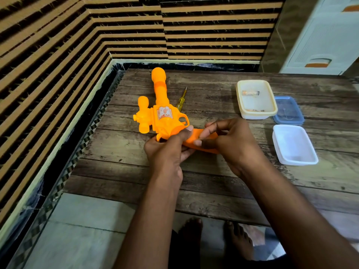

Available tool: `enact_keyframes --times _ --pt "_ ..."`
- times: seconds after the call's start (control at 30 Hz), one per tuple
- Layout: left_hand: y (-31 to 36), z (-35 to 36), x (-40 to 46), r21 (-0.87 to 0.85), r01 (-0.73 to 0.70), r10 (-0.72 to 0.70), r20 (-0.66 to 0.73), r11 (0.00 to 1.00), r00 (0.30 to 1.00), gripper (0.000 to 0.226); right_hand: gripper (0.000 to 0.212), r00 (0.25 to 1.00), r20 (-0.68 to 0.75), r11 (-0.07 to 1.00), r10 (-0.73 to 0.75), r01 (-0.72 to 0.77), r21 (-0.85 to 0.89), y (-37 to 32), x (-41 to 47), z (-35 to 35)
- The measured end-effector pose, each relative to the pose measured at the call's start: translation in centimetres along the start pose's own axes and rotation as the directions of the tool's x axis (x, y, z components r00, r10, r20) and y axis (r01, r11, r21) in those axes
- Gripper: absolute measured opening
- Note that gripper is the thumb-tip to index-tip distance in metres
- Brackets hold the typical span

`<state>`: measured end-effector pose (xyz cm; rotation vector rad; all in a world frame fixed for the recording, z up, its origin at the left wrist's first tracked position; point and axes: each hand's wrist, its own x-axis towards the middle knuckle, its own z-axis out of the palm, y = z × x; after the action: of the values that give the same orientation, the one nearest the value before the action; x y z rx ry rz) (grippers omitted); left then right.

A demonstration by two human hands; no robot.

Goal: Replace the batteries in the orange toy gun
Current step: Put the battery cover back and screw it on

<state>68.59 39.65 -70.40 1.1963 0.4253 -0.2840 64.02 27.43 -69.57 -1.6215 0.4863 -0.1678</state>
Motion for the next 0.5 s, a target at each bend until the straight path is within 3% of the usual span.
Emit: enact_keyframes --times 0.27,0.5 --pt "-0.08 -0.21 0.1 0.012 0.001 -0.001 0.008 1.0 1.0 0.035 0.039 0.983 -0.031 0.946 0.181 -0.165 0.279 0.48 0.3 0.5" --pt "-0.09 -0.28 0.17 0.02 -0.001 0.001 0.025 1.0 1.0 0.03 0.025 0.986 0.073 0.943 0.147 -0.162 0.291 0.4 0.28 0.12"
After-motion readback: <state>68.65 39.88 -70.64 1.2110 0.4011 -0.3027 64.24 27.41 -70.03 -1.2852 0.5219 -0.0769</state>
